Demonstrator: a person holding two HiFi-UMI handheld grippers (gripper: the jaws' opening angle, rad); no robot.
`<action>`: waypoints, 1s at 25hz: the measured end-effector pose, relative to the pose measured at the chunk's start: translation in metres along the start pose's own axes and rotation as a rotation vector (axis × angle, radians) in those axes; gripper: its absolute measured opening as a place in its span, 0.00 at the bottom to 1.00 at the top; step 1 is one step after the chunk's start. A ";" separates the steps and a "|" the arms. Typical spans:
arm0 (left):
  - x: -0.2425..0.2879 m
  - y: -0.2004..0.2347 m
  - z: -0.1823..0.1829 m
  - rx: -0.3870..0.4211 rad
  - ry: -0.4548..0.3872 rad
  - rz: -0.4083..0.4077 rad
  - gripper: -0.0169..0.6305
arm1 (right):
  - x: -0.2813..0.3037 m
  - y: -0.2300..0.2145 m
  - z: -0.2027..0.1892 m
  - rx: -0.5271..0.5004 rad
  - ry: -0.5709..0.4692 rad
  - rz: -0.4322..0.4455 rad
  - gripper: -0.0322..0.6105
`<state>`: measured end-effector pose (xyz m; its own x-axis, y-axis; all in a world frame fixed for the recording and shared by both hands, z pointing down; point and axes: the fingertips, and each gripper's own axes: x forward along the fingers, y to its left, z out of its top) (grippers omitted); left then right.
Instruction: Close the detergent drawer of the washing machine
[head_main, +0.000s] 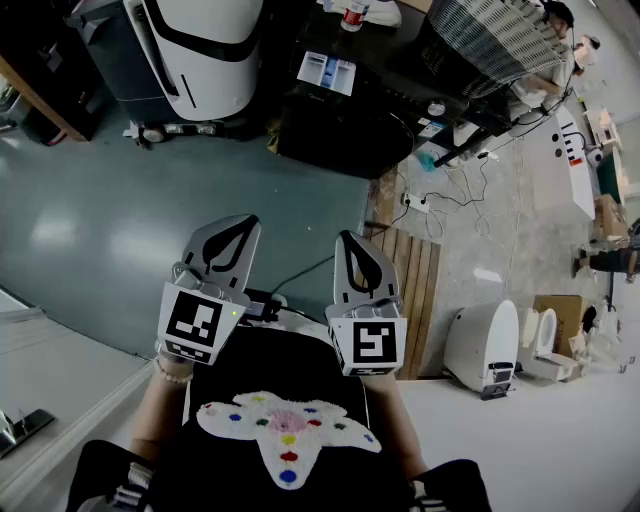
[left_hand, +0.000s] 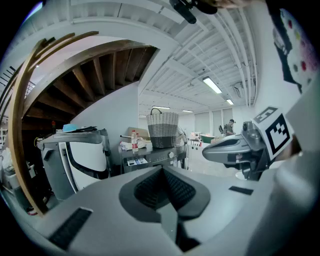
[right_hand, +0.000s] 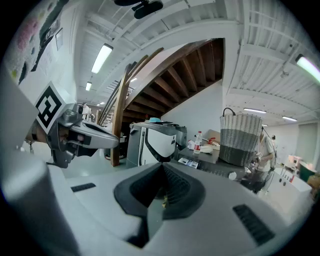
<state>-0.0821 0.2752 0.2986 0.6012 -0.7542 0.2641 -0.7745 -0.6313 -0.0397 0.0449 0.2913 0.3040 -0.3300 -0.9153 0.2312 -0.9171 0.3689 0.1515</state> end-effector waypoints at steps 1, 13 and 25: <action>0.000 0.001 0.000 0.000 0.000 0.000 0.05 | 0.001 0.000 0.000 0.001 -0.002 0.001 0.05; 0.001 0.004 -0.002 0.001 0.008 0.012 0.05 | 0.005 0.002 -0.002 0.006 -0.002 0.016 0.05; 0.000 -0.002 0.001 0.007 0.008 0.030 0.05 | -0.002 0.000 -0.010 0.030 0.004 0.034 0.05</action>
<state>-0.0805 0.2764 0.2981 0.5763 -0.7711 0.2705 -0.7906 -0.6100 -0.0544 0.0478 0.2945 0.3127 -0.3600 -0.9017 0.2397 -0.9117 0.3944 0.1146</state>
